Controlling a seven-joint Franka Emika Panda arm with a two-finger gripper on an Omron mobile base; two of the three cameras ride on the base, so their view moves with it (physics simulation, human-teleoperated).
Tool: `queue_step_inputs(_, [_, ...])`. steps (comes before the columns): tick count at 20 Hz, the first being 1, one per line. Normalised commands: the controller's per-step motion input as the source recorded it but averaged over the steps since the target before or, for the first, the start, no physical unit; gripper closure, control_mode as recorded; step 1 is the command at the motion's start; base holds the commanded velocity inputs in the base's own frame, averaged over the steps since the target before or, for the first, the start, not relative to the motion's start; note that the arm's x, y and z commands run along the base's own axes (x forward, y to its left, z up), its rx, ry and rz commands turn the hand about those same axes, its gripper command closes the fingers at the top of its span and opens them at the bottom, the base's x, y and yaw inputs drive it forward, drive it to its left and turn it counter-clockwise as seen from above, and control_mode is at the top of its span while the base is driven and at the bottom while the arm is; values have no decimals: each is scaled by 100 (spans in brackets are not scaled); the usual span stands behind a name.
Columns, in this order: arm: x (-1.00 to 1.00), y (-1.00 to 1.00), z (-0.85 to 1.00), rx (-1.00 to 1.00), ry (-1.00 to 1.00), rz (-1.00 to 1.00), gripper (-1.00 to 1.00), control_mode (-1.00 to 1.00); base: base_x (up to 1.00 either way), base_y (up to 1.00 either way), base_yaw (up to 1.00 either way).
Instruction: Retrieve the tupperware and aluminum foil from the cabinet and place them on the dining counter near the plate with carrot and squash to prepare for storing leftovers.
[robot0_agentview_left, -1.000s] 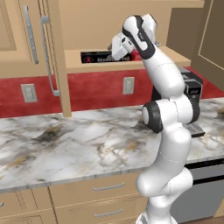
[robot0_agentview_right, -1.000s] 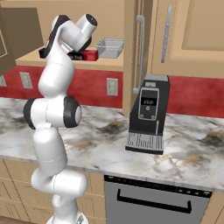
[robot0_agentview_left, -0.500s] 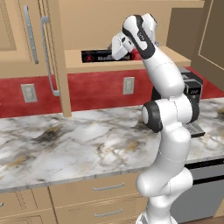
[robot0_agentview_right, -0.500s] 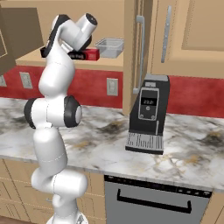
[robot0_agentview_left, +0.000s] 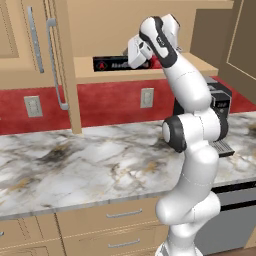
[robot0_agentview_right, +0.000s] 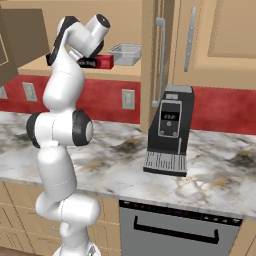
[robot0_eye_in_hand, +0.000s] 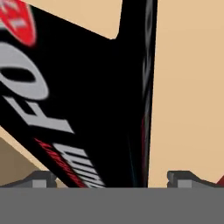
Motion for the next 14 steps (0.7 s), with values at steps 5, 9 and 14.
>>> queue_step_inputs(5, [0, -1, -15, -20, 2, 0, -100, -100, 0, 0, 0])
queue_step_inputs(9, [3, -6, -26, -24, 14, 0, -100, -100, 0, 0, 0])
queue_step_inputs(14, [10, 0, -2, -2, 9, 0, 100, -100, 0, 0, 0])
